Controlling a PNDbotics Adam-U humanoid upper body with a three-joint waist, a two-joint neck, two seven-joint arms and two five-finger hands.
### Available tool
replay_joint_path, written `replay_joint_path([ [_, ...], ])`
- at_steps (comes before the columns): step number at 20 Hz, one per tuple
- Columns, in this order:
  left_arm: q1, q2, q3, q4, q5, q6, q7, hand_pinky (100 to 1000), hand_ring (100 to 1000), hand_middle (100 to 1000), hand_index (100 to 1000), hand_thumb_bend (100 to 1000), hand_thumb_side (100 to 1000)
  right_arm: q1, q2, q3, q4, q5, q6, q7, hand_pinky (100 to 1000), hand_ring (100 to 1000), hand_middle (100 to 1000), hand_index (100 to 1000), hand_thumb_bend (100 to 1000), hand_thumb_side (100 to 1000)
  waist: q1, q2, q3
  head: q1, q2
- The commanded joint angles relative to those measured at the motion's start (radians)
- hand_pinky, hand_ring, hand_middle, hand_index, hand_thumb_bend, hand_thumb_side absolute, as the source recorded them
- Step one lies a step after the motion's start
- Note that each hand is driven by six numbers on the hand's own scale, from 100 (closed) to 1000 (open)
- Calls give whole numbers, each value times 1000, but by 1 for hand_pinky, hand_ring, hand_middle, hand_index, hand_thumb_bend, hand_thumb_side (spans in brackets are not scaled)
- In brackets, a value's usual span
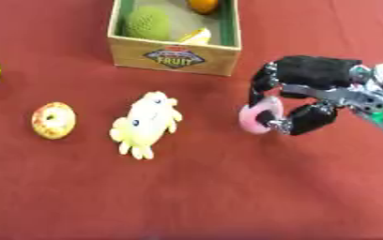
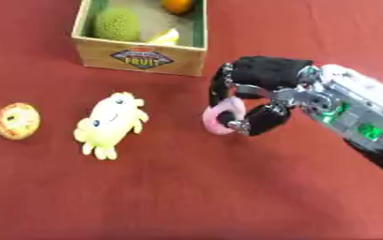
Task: Pick up objects on the table and place them in the box.
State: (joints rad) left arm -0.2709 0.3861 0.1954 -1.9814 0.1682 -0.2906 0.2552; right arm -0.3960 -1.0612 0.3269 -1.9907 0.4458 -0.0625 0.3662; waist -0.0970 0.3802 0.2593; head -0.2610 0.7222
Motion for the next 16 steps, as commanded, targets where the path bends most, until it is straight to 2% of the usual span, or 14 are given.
replay_joint_path([
  [1,-1,20,11,-19,0,1,4,927,721,663,873,100,581,-20,-52,-47,-9,-33,-9,-41,762,627,459,533,100,100,5,-29,-3,0,1],
  [7,2,24,11,-19,-4,1,5,928,721,663,874,100,583,-87,-72,-114,-9,-117,18,-101,761,616,456,531,100,100,-4,-32,-2,-5,-23],
  [11,0,25,11,-19,-5,1,6,928,720,661,874,100,588,-146,-70,-153,-9,-164,82,-137,759,603,454,530,100,100,-17,-15,8,-14,-54],
  [16,-8,25,10,-19,-5,0,4,929,720,660,873,100,594,-204,-56,-172,-9,-193,164,-179,759,596,455,533,100,100,-31,13,18,-24,-92],
])
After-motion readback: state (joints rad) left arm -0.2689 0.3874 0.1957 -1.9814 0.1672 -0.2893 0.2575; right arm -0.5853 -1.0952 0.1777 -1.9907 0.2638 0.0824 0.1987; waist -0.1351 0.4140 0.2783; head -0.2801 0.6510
